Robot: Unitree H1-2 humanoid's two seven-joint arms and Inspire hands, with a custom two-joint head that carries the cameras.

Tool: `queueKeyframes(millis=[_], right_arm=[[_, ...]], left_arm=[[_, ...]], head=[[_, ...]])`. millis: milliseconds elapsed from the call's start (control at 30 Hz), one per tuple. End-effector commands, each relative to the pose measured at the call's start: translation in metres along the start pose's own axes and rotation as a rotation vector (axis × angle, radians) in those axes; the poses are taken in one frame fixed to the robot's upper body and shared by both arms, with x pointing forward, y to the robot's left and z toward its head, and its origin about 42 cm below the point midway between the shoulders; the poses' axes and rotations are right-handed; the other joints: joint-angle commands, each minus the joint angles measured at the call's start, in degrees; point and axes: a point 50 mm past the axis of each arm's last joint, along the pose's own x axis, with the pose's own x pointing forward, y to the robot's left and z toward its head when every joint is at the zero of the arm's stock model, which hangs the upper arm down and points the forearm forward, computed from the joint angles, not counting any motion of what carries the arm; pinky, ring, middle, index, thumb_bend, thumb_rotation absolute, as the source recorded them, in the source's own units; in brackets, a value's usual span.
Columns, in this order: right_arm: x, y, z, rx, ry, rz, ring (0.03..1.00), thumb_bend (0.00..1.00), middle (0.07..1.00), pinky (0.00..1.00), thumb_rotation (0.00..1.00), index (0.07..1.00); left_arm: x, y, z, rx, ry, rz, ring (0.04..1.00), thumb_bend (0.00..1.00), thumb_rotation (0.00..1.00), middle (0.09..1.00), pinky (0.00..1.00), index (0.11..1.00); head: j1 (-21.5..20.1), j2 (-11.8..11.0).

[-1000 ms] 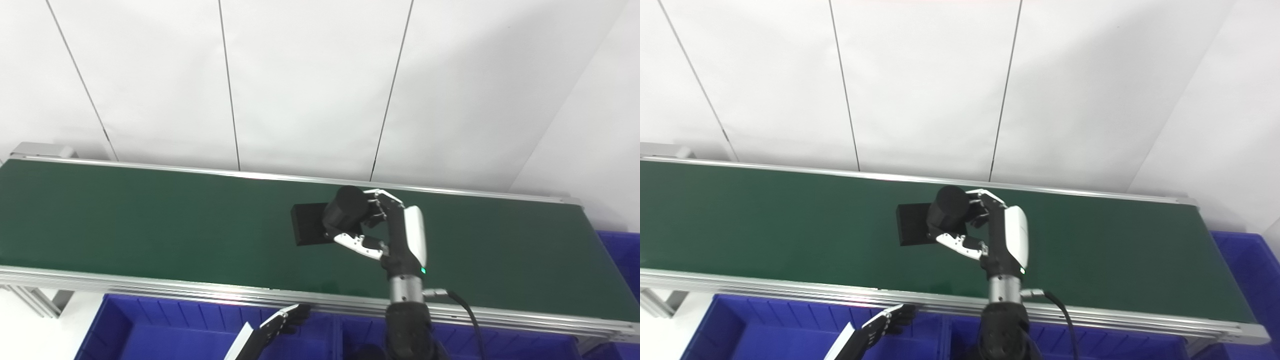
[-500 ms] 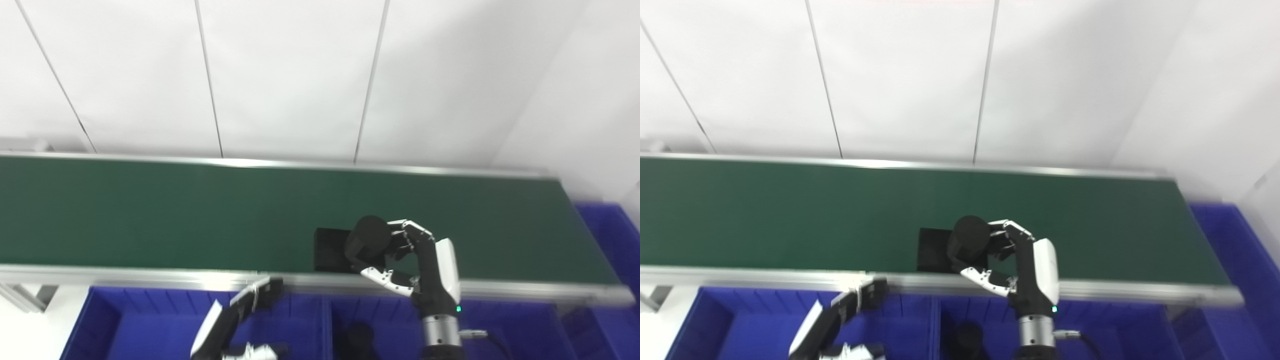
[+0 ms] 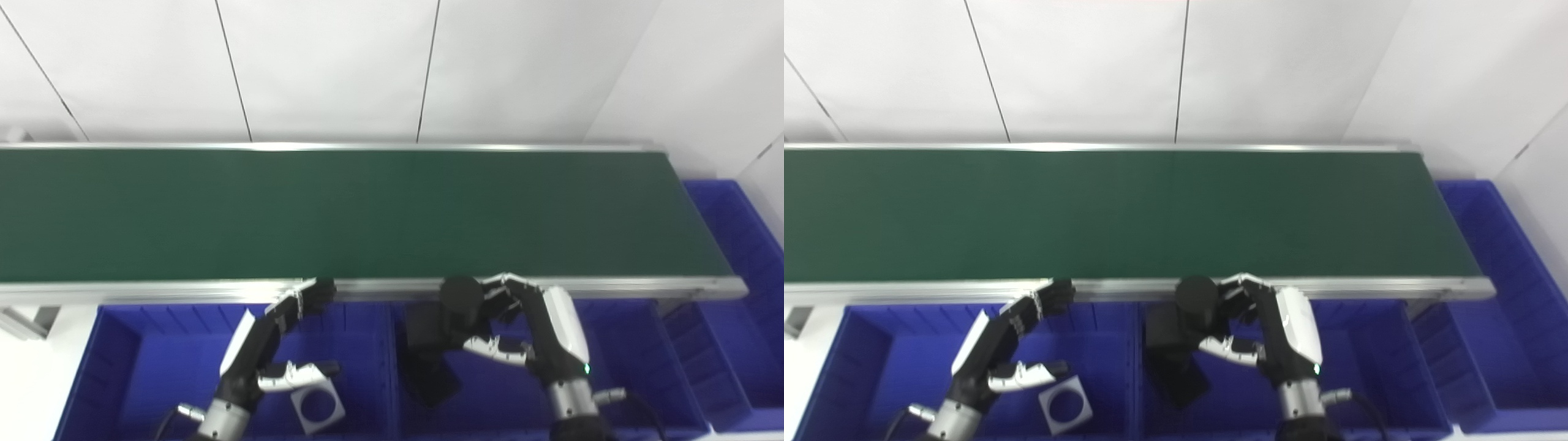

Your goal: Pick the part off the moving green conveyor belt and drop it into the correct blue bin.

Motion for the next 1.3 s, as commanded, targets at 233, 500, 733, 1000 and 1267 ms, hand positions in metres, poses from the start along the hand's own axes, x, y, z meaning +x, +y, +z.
queueKeyframes(millis=[233, 500, 733, 1000, 1267], right_arm=[[0.016, -0.012, 0.002, -0.237, -0.008, 0.113, 0.419, 0.51, 0.437, 0.34, 0.0, 0.538], [0.022, -0.002, 0.004, -0.289, 0.044, 0.15, 0.579, 0.58, 0.689, 0.45, 0.02, 0.656], [0.013, 0.001, 0.013, -0.172, 0.026, 0.101, 0.622, 0.64, 0.857, 0.49, 0.07, 0.846], [-0.012, 0.013, 0.04, 0.142, -0.035, 0.065, 0.882, 0.71, 0.942, 0.76, 0.45, 0.954], [-0.031, 0.035, 0.053, 0.338, -0.118, 0.078, 0.886, 0.75, 0.936, 0.81, 0.68, 0.974]], left_arm=[[0.008, 0.006, 0.017, 0.01, -0.098, -0.005, 0.785, 0.79, 0.42, 0.805, 0.74, 0.798], [0.005, 0.008, 0.018, 0.007, -0.097, -0.004, 0.798, 0.81, 0.42, 0.809, 0.76, 0.798], [0.002, 0.009, 0.019, 0.014, -0.096, -0.012, 0.801, 0.8, 0.42, 0.814, 0.76, 0.803], [-0.001, 0.007, 0.019, 0.003, -0.092, -0.017, 0.81, 0.81, 0.42, 0.821, 0.78, 0.812], [-0.003, 0.005, 0.022, 0.012, -0.09, -0.028, 0.843, 0.81, 0.44, 0.853, 0.8, 0.853]], head=[[-0.45, 1.28], [-0.57, 1.76], [0.07, 1.84], [0.86, 1.96], [2.44, 2.0]])
